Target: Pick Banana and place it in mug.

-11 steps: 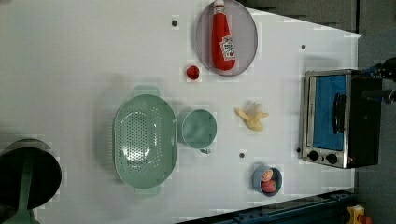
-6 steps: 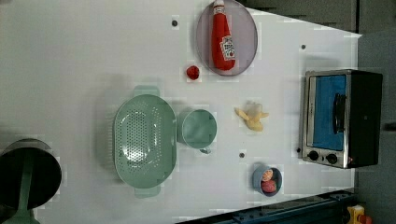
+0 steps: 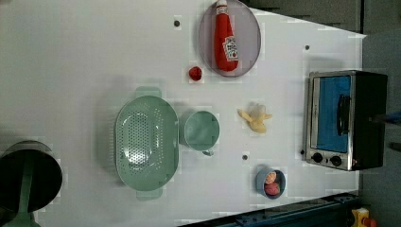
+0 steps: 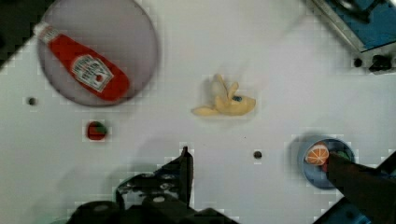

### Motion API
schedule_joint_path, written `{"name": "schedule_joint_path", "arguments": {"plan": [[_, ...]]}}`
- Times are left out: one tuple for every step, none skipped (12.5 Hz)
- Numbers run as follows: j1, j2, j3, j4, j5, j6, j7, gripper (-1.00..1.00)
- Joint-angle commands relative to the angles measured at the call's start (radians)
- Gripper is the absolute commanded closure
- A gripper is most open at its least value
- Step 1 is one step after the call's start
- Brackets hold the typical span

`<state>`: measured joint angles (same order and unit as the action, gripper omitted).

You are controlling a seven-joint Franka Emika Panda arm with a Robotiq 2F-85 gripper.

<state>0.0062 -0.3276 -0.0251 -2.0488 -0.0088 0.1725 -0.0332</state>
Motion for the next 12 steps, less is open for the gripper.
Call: {"name": "schedule_joint_path", "arguments": {"plan": [[-0.001,0.139,-0.02,-0.123,0.0,0.143,-0.153,-1.0],[-0.001,0.162,-0.02,-0.155,0.0,0.203,-0.196,-1.0],[-0.001,0.187,-0.021,-0.185,0.0,0.259,-0.232,-1.0],[-0.001,0.214,-0.022,-0.211,0.0,0.309,-0.265,-1.0],[-0.002,0.245,-0.023,-0.234,0.0,0.354,-0.291,-1.0],[-0.002,0.278,-0.024,-0.254,0.0,0.396,-0.311,-1.0],[-0.002,0.314,-0.024,-0.27,0.0,0.437,-0.332,-1.0],[-0.002,0.352,-0.023,-0.285,0.0,0.478,-0.356,-1.0],[-0.002,0.39,-0.021,-0.296,0.0,0.516,-0.381,-1.0],[-0.001,0.427,-0.02,-0.306,0.0,0.559,-0.402,-1.0],[-0.001,0.465,-0.02,-0.311,0.0,0.609,-0.408,-1.0],[0.0,0.499,-0.02,-0.315,0.0,0.659,-0.408,-1.0]]}}
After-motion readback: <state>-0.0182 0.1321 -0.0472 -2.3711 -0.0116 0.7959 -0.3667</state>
